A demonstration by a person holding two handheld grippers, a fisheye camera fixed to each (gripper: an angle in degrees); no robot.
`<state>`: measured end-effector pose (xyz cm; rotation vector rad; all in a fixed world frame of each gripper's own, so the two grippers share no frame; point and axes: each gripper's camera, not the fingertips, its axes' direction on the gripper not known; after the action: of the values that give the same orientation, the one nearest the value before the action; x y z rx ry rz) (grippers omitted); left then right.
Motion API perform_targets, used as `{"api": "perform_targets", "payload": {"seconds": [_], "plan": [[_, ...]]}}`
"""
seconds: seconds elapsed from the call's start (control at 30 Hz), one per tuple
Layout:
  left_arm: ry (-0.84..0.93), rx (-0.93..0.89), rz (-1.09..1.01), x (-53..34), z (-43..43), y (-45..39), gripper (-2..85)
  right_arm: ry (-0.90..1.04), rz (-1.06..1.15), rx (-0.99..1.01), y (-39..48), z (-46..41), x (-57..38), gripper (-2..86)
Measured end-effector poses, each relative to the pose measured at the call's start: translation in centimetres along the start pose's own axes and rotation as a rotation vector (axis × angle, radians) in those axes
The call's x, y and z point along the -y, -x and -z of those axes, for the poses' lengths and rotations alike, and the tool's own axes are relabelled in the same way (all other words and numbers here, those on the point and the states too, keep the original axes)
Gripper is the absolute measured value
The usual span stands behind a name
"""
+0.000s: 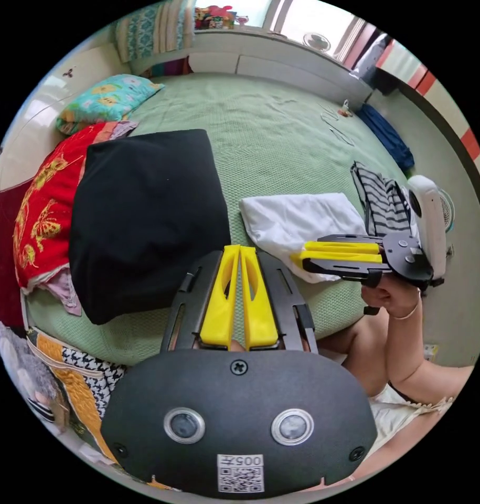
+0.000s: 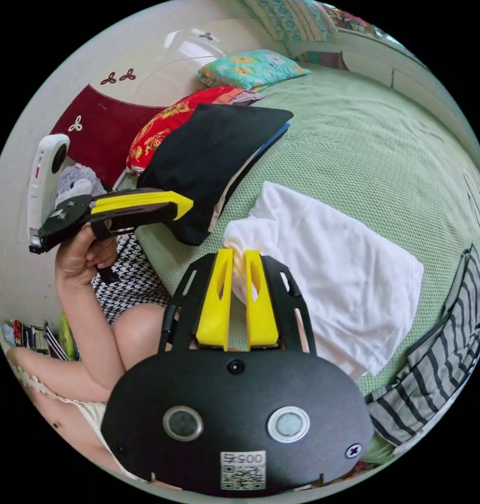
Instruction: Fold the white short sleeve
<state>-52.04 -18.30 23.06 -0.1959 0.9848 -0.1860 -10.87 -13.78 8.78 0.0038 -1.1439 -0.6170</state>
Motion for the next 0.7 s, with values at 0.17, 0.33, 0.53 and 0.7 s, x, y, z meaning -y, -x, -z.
{"api": "perform_targets", "payload": {"seconds": [0.17,0.33,0.53,0.7], "plan": [[0.021,-0.036,-0.004,0.5,-1.0,0.5,-0.6,0.043,0.004,-0.031,0.4,-0.9,-0.4,4.6],[0.026,-0.040,-0.015,0.9,-1.7,0.5,-0.7,0.078,-0.029,0.024,0.0,-1.5,-0.9,4.4],[0.042,-0.026,-0.026,1.4,-2.7,0.3,-0.7,0.085,-0.044,-0.040,0.6,-2.6,-1.8,3.3],[0.037,-0.026,-0.025,1.5,-3.3,0.3,-0.7,0.026,0.067,-0.198,3.7,-3.3,-3.1,1.9]]}}
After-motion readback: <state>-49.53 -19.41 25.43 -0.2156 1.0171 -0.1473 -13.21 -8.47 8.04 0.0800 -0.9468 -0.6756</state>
